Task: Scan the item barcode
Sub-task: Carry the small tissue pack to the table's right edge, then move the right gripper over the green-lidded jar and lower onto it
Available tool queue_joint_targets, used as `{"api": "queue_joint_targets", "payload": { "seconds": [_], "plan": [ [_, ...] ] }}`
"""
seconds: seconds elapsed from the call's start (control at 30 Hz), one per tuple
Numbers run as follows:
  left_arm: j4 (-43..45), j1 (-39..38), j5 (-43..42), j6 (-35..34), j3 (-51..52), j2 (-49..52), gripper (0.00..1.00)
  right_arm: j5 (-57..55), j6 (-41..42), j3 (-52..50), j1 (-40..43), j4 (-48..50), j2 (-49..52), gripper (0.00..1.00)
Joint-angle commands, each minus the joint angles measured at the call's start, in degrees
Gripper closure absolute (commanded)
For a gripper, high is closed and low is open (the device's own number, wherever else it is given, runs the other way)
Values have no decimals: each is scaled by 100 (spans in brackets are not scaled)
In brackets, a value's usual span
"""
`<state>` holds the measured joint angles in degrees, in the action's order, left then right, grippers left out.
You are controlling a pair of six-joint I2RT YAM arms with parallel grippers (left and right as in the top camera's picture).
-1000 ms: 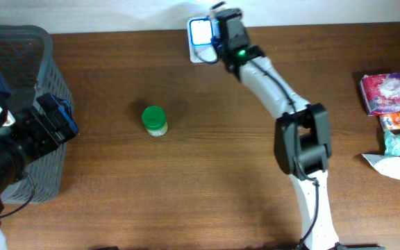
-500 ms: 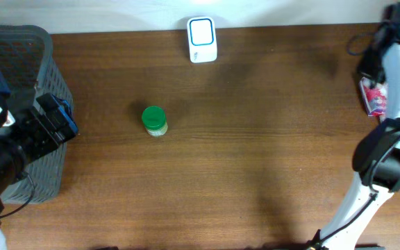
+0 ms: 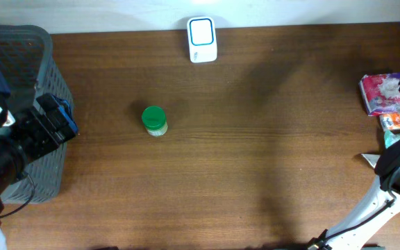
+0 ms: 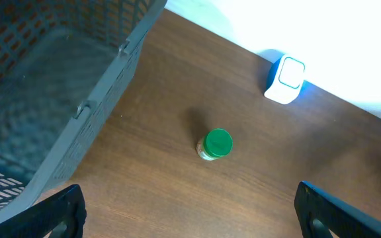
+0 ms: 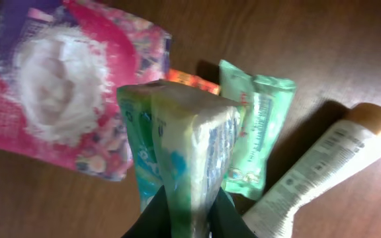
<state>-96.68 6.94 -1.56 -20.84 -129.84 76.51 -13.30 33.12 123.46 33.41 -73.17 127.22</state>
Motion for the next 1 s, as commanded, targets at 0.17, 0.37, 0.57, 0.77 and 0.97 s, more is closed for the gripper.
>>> {"api": "queue_joint_targets", "payload": {
  "seconds": [0.17, 0.37, 0.57, 0.77, 0.97],
  "plan": [
    [-2, 37, -42, -57, 7, -2, 1, 131, 103, -127, -90, 50, 90, 14],
    [-2, 37, -42, -57, 7, -2, 1, 1434, -1692, -127, -238, 116, 87, 4],
    [-2, 37, -42, -57, 7, -2, 1, 3976, -3032, -127, -861, 61, 85, 1],
    [-2, 37, -42, -57, 7, -2, 1, 4308, -3720, -127, -2406, 170, 87, 1],
    [-2, 37, -42, -57, 7, -4, 1, 4308, -3368, -127, -4022, 728, 87, 1]
  ]
}}
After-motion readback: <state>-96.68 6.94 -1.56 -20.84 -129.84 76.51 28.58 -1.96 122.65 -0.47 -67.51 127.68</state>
